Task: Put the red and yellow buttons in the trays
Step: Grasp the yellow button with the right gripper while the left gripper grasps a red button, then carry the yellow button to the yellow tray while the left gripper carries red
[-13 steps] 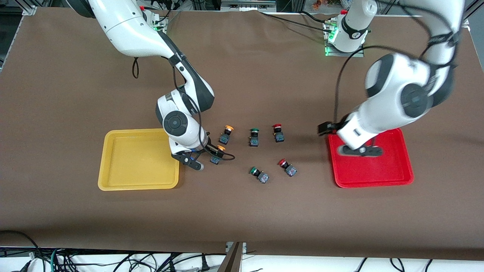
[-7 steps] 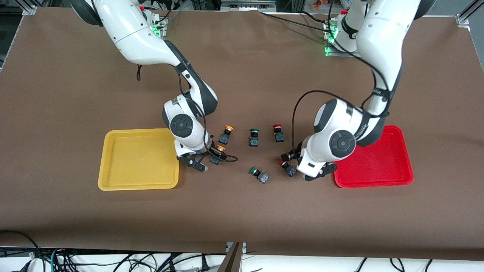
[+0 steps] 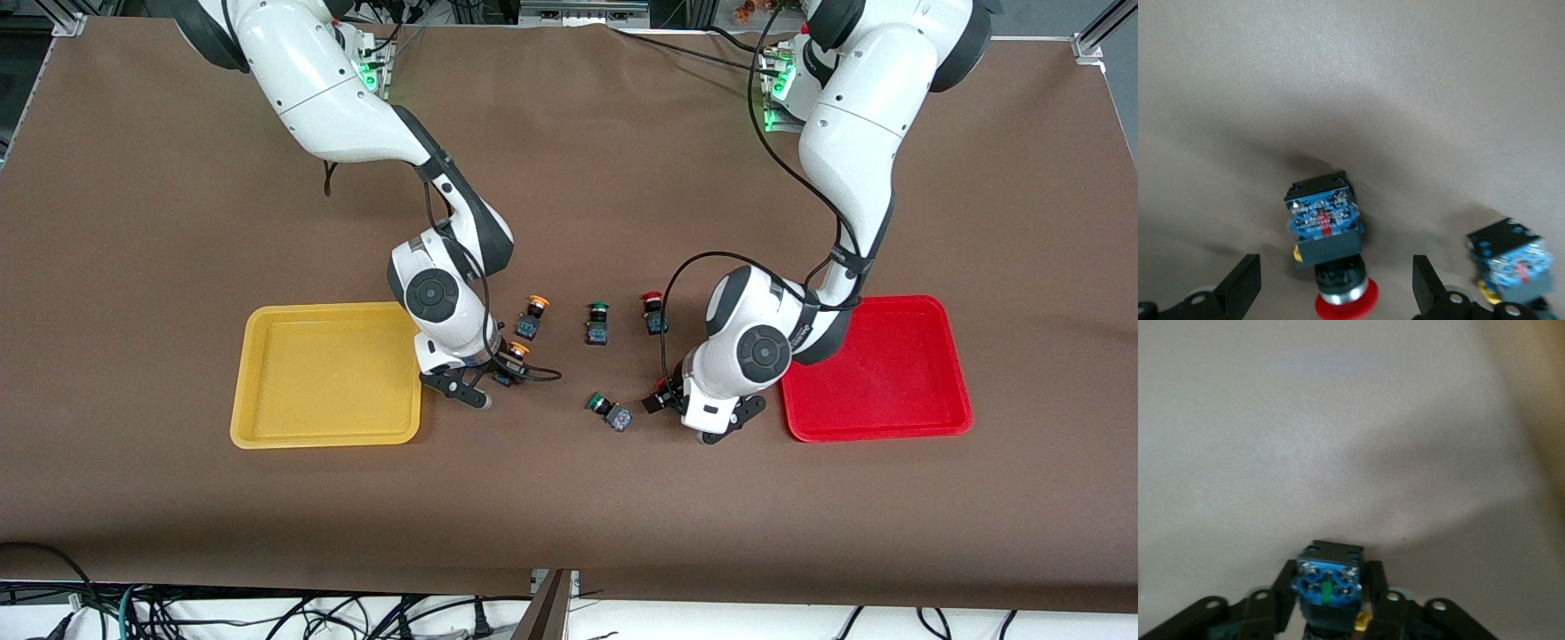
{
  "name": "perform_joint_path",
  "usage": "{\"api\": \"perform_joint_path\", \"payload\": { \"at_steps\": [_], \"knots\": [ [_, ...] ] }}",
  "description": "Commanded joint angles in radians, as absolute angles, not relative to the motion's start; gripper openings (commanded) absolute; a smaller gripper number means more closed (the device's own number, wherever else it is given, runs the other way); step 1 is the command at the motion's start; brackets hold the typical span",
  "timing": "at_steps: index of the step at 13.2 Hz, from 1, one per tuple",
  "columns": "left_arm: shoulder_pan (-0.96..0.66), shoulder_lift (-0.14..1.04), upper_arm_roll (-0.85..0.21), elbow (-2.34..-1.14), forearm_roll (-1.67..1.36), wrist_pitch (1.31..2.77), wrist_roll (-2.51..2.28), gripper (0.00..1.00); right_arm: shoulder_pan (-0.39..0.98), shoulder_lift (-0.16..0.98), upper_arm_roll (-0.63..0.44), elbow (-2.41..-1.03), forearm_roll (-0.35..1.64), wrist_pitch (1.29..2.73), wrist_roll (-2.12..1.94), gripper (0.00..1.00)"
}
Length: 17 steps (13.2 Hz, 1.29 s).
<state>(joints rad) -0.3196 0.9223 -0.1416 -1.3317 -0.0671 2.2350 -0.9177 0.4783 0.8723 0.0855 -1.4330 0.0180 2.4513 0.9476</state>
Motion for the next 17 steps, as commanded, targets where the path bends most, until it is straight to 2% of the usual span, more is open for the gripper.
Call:
{"api": "perform_joint_path", "payload": {
  "at_steps": [1,2,4,7,10,12,15,17],
  "knots": [
    [-0.344,0.942,-0.124,-1.299,-0.006,2.230,-0.940,0.20,0.431,0.815,0.083,-1.425,0.012,2.360,0.910,0.00],
    [-0.344,0.942,-0.124,-1.298,0.000,2.230,-0.937,0.04,0.402,0.792,0.084,-1.399,0.018,2.254,0.831,0.00],
    [-0.338,0.936,-0.124,-1.295,0.002,2.229,-0.933,0.01,0.321,0.766,0.083,-1.336,0.021,2.034,0.605,0.00],
    [-0.266,0.872,-0.133,-1.287,-0.009,2.204,-0.928,0.00,0.165,0.735,0.077,-1.347,0.025,1.881,0.276,0.00],
    [-0.194,0.801,-0.132,-1.282,-0.005,2.039,-0.914,0.01,0.037,0.741,0.067,-1.408,0.020,1.893,0.080,0.00],
    [-0.128,0.767,-0.135,-1.284,-0.005,1.947,-0.734,0.01,-0.003,0.744,0.067,-1.462,0.009,1.945,0.068,0.00],
    [-0.051,0.746,-0.126,-1.359,0.011,1.807,-0.485,0.02,-0.034,0.747,0.067,-1.549,0.006,2.052,0.029,0.00],
    [-0.032,0.739,-0.129,-1.431,0.102,1.807,-0.431,0.02,-0.034,0.746,0.067,-1.548,0.008,2.060,0.031,0.99]
  ]
}}
